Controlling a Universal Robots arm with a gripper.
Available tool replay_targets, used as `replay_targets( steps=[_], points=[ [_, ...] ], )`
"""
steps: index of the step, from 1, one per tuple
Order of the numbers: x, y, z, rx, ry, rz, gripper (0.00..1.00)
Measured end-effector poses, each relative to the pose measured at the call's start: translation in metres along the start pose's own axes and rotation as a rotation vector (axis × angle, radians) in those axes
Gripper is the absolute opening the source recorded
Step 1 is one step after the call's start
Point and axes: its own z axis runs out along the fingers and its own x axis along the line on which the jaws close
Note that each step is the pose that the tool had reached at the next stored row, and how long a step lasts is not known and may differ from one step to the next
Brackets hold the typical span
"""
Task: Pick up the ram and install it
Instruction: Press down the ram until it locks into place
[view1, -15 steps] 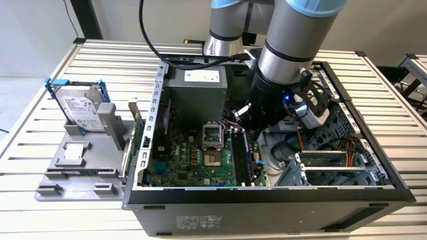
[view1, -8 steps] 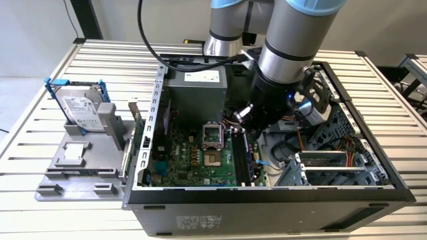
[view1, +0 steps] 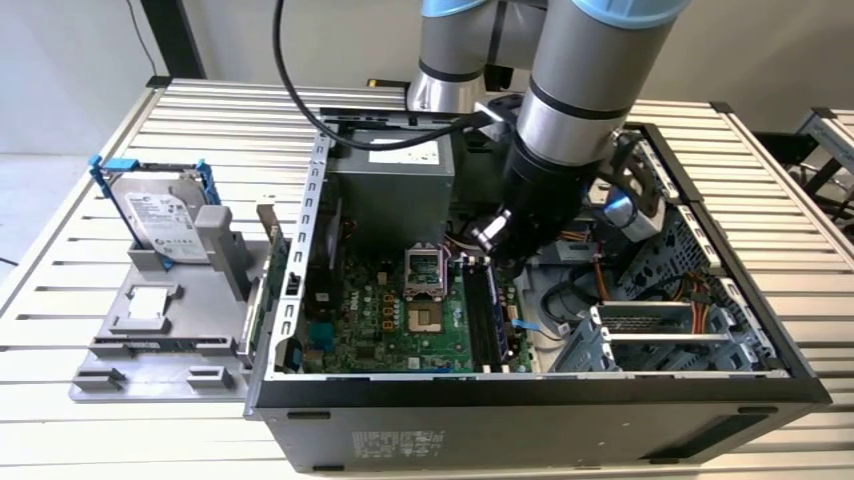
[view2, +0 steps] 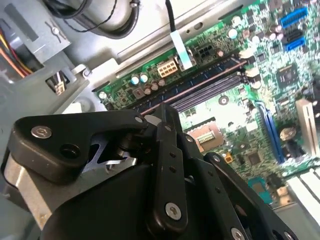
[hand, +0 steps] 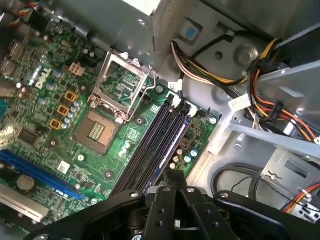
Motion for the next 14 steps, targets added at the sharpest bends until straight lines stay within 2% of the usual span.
replay_targets(
  steps=[4,7,10,14],
  points=[
    [0.0,0.0,-0.0002,0.005,-0.0093,-0.06,0.0],
    [0.0,0.0,-0.0002,0.005,-0.0101,-0.107,0.0],
    [0.0004,0.0002,-0.0002,0.006,-0.0085,-0.152,0.0],
    [0.0005,0.0002,0.0001,0.0172,0.0019,-0.205,0.0]
  ],
)
